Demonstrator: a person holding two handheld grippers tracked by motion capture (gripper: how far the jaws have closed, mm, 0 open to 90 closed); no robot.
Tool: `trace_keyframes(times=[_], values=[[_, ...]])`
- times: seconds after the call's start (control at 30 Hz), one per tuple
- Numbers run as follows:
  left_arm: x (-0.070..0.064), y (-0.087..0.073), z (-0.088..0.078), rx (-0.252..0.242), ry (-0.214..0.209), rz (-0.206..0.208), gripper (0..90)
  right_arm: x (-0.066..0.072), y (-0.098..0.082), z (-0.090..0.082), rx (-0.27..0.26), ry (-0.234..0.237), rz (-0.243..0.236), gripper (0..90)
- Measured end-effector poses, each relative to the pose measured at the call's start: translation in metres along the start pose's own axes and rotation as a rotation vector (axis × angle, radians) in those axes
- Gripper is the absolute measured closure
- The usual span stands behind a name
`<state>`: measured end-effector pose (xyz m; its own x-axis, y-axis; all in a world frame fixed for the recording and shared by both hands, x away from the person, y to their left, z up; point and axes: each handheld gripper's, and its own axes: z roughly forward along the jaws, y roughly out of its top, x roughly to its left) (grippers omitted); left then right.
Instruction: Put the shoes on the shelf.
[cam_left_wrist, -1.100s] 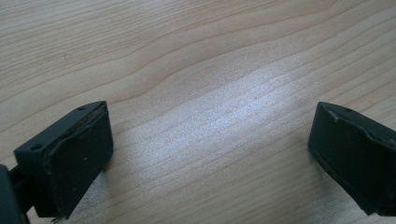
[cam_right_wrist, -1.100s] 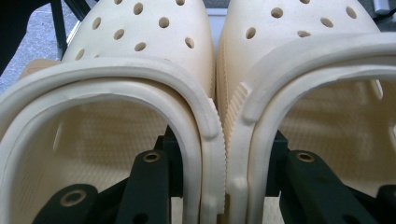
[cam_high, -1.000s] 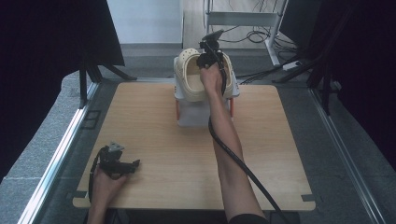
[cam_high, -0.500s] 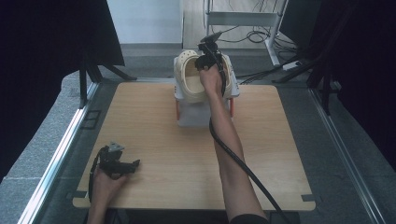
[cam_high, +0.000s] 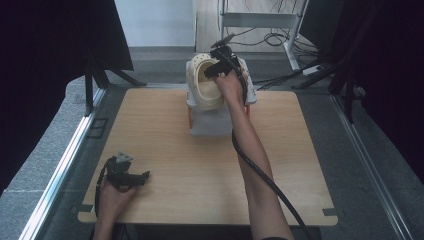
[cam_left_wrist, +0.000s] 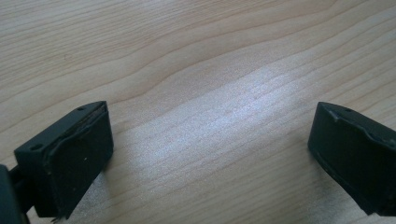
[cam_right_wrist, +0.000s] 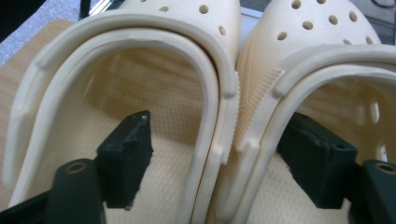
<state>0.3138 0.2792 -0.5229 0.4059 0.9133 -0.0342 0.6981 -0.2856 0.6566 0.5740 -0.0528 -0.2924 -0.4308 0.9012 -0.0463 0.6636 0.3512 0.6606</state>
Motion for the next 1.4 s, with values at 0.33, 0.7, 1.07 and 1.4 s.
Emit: trace_keyframes(times=[0.33, 0.7, 1.07, 1.4], values=[[0.000, 0.000, 0.000, -0.002, 0.001, 0.000, 0.2, 0.000, -0.009, -0.014, -0.013, 0.033, -0.044, 14.0], [-0.001, 0.001, 0.000, 0.005, -0.001, -0.002, 0.1, 0.004, -0.026, -0.031, -0.022, 0.093, -0.130, 0.5], [-0.001, 0.001, 0.000, 0.005, -0.002, -0.004, 0.1, 0.000, -0.048, -0.053, -0.056, 0.171, -0.158, 0.0], [-0.001, 0.001, 0.001, -0.001, 0.004, -0.005, 0.1, -0.004, -0.069, -0.077, -0.078, 0.191, -0.206, 0.0]])
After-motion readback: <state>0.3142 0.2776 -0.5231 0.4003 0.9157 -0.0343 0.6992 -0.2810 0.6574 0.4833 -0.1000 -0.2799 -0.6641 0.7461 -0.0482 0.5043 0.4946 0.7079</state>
